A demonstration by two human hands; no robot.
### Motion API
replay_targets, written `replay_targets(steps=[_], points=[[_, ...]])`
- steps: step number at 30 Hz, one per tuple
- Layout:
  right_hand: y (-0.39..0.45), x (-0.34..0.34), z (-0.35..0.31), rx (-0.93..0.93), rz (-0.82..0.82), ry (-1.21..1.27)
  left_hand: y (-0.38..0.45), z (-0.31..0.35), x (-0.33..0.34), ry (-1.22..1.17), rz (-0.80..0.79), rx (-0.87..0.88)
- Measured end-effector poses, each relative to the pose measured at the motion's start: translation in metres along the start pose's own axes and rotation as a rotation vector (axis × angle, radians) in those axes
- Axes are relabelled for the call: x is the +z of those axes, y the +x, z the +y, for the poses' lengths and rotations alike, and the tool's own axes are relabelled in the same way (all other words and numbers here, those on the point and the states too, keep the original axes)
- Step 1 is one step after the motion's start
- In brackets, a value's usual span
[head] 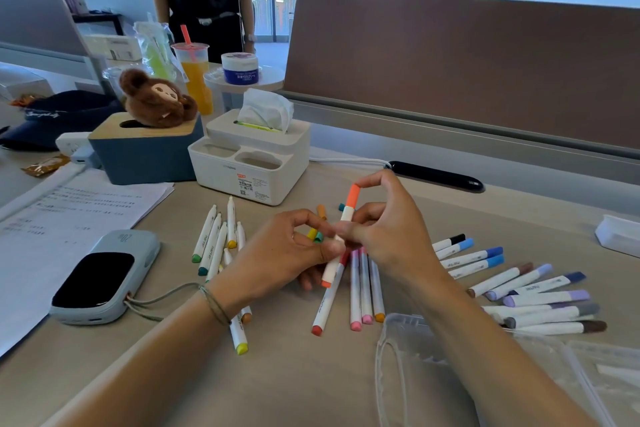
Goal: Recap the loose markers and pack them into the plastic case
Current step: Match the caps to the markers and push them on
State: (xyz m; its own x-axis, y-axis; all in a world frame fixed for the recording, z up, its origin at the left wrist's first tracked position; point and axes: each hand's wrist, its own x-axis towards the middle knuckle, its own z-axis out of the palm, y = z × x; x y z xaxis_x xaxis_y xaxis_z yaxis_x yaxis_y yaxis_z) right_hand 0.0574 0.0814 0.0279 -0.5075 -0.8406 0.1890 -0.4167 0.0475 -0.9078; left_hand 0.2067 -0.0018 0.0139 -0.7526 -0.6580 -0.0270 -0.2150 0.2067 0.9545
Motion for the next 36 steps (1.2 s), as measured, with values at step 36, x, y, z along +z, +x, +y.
replay_targets(steps=[36], points=[[0.011, -0.007, 0.021, 0.008, -0.096, -0.497, 0.014, -0.024, -0.052, 0.886, 0.356, -0.335]])
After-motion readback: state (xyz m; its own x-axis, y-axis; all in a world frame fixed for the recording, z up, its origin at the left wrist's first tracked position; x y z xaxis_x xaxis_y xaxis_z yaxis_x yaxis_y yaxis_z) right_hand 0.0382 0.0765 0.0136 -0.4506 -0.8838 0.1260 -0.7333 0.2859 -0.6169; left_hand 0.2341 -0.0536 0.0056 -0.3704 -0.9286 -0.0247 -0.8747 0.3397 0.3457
